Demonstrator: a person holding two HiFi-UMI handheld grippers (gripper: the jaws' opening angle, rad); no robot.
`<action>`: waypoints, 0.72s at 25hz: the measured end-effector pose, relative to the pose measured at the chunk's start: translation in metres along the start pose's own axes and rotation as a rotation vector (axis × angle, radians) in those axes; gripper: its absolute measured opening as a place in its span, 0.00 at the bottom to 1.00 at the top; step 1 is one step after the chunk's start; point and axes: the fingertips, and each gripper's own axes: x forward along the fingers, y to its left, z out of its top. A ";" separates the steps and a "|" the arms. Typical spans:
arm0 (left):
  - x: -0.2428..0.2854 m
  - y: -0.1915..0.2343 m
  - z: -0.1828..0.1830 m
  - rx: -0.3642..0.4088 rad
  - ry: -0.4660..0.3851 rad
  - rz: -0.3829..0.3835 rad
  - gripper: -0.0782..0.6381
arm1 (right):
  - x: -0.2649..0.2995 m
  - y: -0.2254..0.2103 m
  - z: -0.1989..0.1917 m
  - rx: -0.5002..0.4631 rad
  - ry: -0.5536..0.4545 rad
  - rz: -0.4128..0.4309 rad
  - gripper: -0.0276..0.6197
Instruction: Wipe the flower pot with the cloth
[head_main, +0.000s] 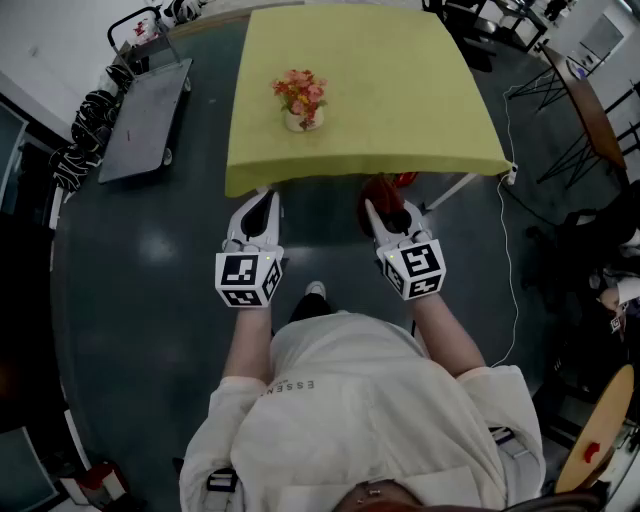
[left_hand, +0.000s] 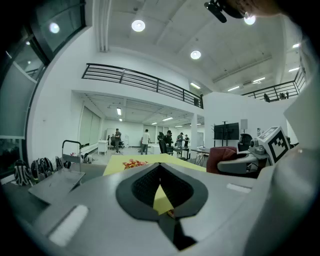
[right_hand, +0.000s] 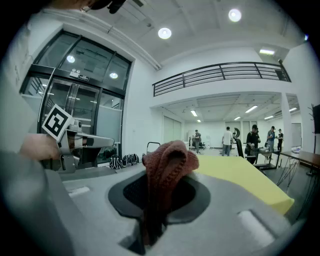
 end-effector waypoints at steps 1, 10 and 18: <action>0.001 0.001 -0.001 0.002 0.003 -0.003 0.13 | 0.001 0.000 -0.001 0.000 0.002 -0.002 0.12; 0.005 0.008 -0.009 -0.008 0.022 -0.013 0.13 | 0.007 0.001 -0.008 -0.002 0.023 -0.005 0.12; 0.022 0.035 -0.019 -0.044 0.035 -0.017 0.13 | 0.033 -0.006 -0.013 0.030 0.040 -0.030 0.12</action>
